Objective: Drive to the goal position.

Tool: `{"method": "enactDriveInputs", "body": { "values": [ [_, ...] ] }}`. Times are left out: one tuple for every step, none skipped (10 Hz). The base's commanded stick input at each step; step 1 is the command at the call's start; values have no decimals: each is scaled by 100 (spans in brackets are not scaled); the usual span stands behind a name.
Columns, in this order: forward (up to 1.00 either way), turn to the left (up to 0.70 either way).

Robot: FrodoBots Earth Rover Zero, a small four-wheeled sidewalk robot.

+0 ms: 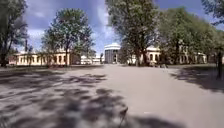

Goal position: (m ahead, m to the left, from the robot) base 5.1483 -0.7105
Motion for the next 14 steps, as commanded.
{"method": "enactDriveInputs", "body": {
  "values": [
    [70, 6],
    [70, 6],
    [70, 6],
    [70, 6],
    [70, 6],
    [70, 6],
    [70, 6],
    [70, 6],
    [70, 6],
    [70, 6],
    [70, 6],
    [70, 6],
    [70, 6],
    [70, 6]
  ]
}}
